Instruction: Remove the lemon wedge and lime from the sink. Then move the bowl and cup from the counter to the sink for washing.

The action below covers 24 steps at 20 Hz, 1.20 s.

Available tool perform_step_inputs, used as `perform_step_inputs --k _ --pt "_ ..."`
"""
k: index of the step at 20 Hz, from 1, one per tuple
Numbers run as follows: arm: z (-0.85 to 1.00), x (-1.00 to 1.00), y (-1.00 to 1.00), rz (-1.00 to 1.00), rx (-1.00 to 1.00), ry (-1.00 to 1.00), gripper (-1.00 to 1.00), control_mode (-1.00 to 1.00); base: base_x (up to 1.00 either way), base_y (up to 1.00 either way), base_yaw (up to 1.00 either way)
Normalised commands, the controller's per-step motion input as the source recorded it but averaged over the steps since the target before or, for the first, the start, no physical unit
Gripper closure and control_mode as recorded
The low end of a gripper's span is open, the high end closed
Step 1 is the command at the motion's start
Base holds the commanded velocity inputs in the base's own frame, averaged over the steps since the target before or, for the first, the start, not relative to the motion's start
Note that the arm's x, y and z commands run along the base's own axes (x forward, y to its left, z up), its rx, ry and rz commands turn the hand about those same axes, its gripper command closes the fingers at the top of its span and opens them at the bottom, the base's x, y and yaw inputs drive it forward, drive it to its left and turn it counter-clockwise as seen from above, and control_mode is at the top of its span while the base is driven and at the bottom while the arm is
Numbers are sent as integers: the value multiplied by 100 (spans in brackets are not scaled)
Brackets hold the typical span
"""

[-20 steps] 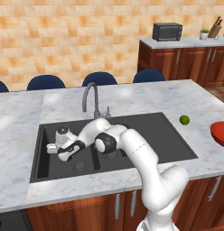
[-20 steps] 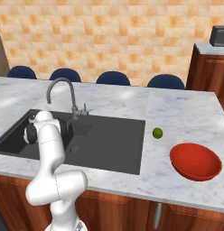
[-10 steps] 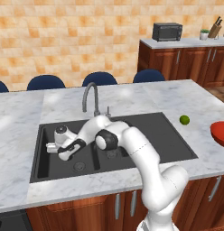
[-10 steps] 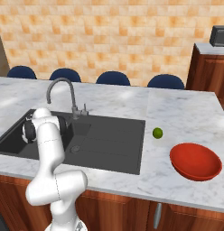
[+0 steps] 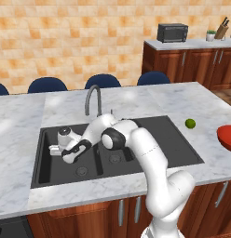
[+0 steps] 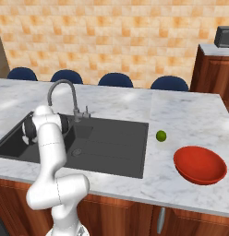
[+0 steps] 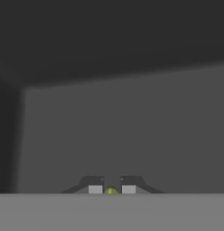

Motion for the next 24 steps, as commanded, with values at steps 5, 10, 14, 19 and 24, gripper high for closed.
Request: perform_step_inputs --k 5,10,14,19,24 --pt "24 -15 -11 0 0 0 100 -100 0 0 0" --pt "29 -15 -10 0 0 -1 100 -100 0 0 0" --pt "31 -18 -5 -3 0 -1 100 -100 0 0 0" --pt "31 -16 -2 -5 0 -1 100 -100 0 0 0" --pt "31 -17 0 -8 0 -4 100 -100 0 0 0"
